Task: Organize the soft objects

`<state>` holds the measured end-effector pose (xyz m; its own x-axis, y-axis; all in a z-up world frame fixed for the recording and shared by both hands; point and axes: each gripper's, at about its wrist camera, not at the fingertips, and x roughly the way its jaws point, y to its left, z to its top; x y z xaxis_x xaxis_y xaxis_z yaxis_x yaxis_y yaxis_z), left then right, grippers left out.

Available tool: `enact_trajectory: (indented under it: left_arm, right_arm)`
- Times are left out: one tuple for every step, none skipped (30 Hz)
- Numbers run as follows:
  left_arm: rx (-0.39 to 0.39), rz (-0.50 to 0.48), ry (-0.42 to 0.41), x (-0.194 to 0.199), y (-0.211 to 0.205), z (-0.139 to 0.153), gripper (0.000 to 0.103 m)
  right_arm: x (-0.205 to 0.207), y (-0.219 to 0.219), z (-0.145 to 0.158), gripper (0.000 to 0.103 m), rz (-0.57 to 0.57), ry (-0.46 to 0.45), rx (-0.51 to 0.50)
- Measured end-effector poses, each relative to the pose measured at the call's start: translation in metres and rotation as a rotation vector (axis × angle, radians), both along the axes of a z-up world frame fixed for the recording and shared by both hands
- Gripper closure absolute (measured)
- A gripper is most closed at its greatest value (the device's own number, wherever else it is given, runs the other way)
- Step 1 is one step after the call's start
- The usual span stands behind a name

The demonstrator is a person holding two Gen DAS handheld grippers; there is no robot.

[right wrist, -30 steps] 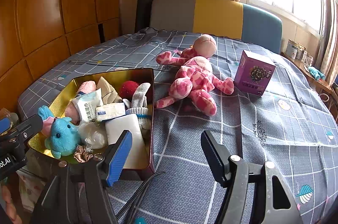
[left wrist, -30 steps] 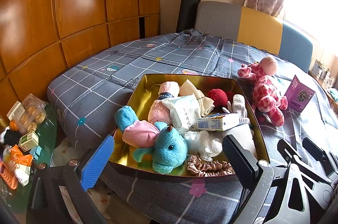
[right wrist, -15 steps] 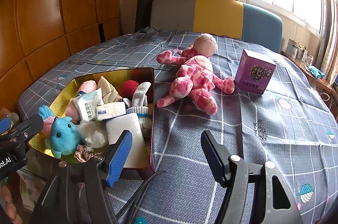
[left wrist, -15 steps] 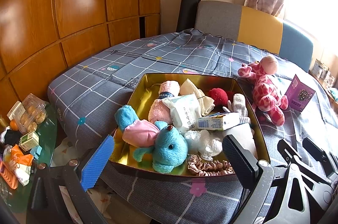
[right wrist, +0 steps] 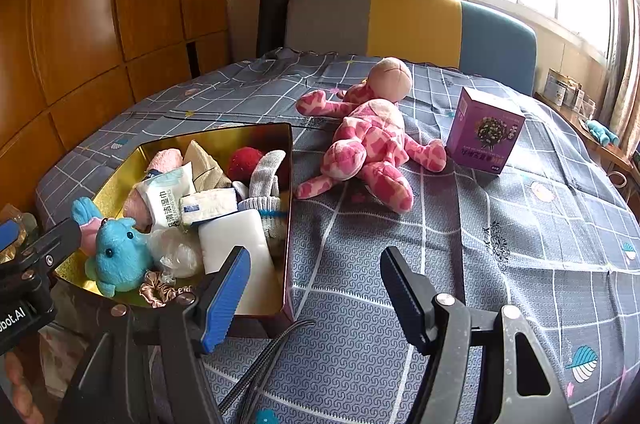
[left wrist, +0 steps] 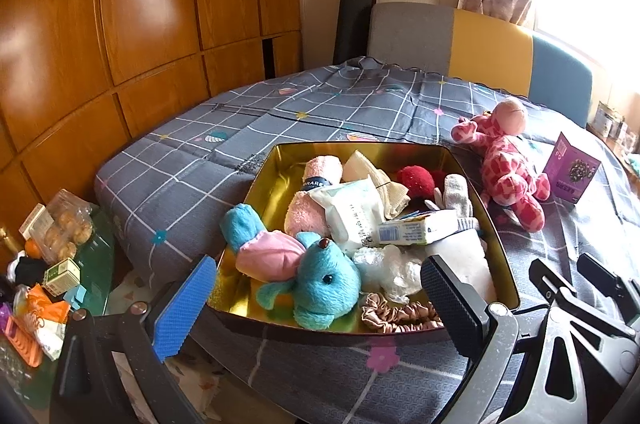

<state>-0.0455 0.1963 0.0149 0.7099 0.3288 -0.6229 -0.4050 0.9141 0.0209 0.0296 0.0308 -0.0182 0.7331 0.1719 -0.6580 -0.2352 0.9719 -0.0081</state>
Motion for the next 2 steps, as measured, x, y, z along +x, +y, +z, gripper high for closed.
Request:
enact_trajectory:
  left_arm:
    - [-0.005,-0.006,0.004,0.0008,0.0004,-0.0003,0.001]
    - [-0.018,-0.016,0.012,0.0023,0.0012,-0.0006,0.000]
  right_arm:
    - [0.0006,-0.0015,0.0004,0.035,-0.002,-0.002,0.006]
    - [0.0018,-0.0039,0.0013,0.035,-0.004,-0.003,0.014]
